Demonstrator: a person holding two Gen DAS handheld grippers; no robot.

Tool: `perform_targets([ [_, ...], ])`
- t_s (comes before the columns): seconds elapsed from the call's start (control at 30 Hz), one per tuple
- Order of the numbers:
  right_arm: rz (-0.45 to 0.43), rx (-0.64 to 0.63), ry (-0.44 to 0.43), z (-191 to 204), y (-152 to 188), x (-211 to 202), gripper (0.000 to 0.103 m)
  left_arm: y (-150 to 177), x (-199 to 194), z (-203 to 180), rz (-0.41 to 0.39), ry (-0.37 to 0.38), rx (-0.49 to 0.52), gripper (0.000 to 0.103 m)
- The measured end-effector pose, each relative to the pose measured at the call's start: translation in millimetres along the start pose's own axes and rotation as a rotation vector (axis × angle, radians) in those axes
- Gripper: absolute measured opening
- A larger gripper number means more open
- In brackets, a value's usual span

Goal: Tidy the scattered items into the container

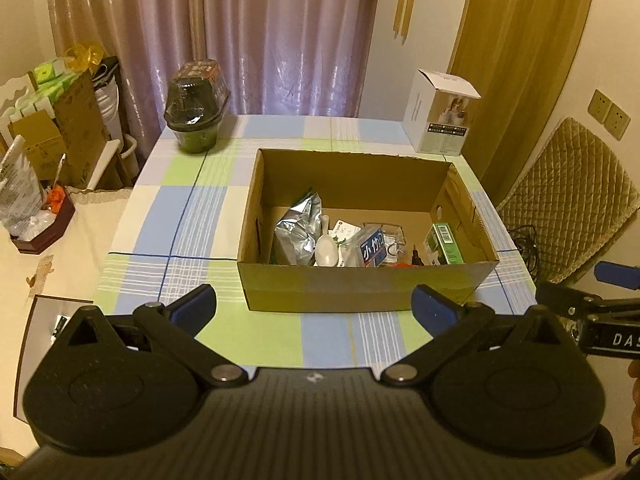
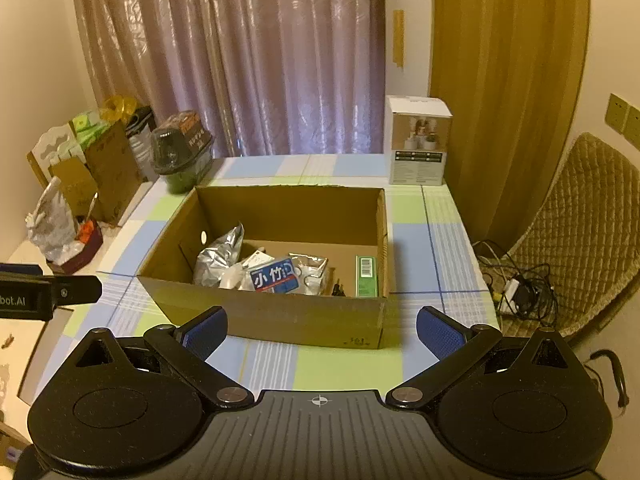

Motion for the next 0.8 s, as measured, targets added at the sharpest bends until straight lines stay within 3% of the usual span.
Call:
perform_targets([
  [0.8, -0.026, -0.017, 0.002, 8, 13, -54, 0.103, 27, -49, -19, -0.034, 0.017, 0.004, 0.102],
])
Point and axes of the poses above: each gripper's, at about its wrist camera, not at the fingertips, and x roughly the way its jaws point, z to its left, y to its underside, the point moved 10 cm from there along x, roughly the way its jaws point, and after that the axes turned 11 degrees about y, right-handed, at the moved point
